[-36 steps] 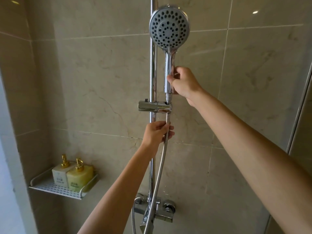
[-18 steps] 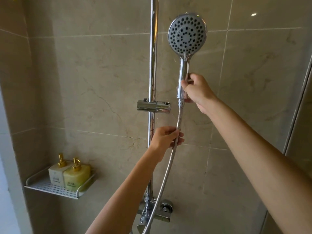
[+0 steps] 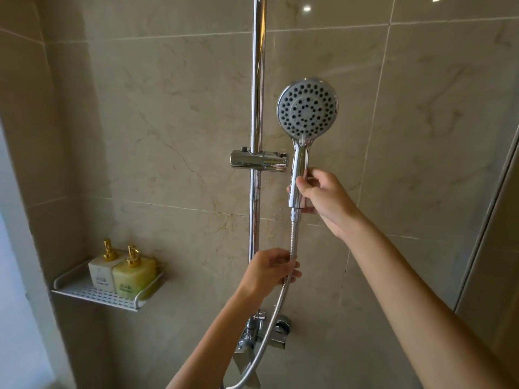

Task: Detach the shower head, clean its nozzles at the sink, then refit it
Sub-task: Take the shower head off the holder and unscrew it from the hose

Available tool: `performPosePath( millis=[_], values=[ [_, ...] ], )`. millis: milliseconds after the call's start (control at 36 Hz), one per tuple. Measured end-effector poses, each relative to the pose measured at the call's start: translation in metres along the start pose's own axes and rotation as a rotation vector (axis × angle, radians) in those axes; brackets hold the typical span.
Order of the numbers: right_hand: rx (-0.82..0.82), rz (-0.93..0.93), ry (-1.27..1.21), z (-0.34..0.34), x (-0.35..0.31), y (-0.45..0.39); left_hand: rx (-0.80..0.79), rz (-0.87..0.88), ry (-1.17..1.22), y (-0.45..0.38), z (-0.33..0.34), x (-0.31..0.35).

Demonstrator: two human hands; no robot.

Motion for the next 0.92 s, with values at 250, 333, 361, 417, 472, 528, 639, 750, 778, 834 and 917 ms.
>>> performPosePath(
  millis=[250,333,361,417,472,528,639,750,778,834,917],
  values=[
    [-0.102,0.050,-0.106,0.024,0.057,0.027,-0.080,-0.088,-0.133,0.040,-0.012,-0.035],
    [-0.122,0.085,-0.158,0.029,0.073,0.034,-0.089,-0.122,-0.101,0.046,-0.021,-0.036],
    [-0.129,0.098,-0.173,0.031,0.078,0.036,-0.083,-0.118,-0.088,0.046,-0.026,-0.034],
    [-0.145,0.121,-0.187,0.034,0.087,0.040,-0.057,-0.088,-0.055,0.045,-0.034,-0.027],
    [-0.162,0.139,-0.199,0.037,0.095,0.045,-0.035,-0.050,-0.032,0.040,-0.040,-0.017],
    [-0.184,0.162,-0.211,0.040,0.103,0.049,-0.021,-0.013,-0.008,0.035,-0.043,-0.007],
    [-0.269,0.209,-0.236,0.051,0.121,0.059,-0.013,0.042,0.022,0.026,-0.039,0.009],
    [-0.360,0.229,-0.287,0.064,0.135,0.071,-0.051,0.045,0.008,0.022,-0.031,0.019],
    [-0.375,0.232,-0.287,0.067,0.138,0.073,-0.053,0.037,-0.003,0.021,-0.029,0.020],
    [-0.406,0.233,-0.282,0.073,0.141,0.078,-0.052,0.004,-0.025,0.020,-0.027,0.018],
    [-0.428,0.234,-0.274,0.078,0.146,0.081,-0.051,-0.066,0.010,0.021,-0.026,0.012]
  ],
)
Point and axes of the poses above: each hand's wrist, its own y-axis away from the middle knuckle, its own z-axis out of the palm, x = y × z, the point moved 6 cm from there along -y, towards the middle knuckle, and after that the axes turned 11 degrees about z, right-handed, at the moved point
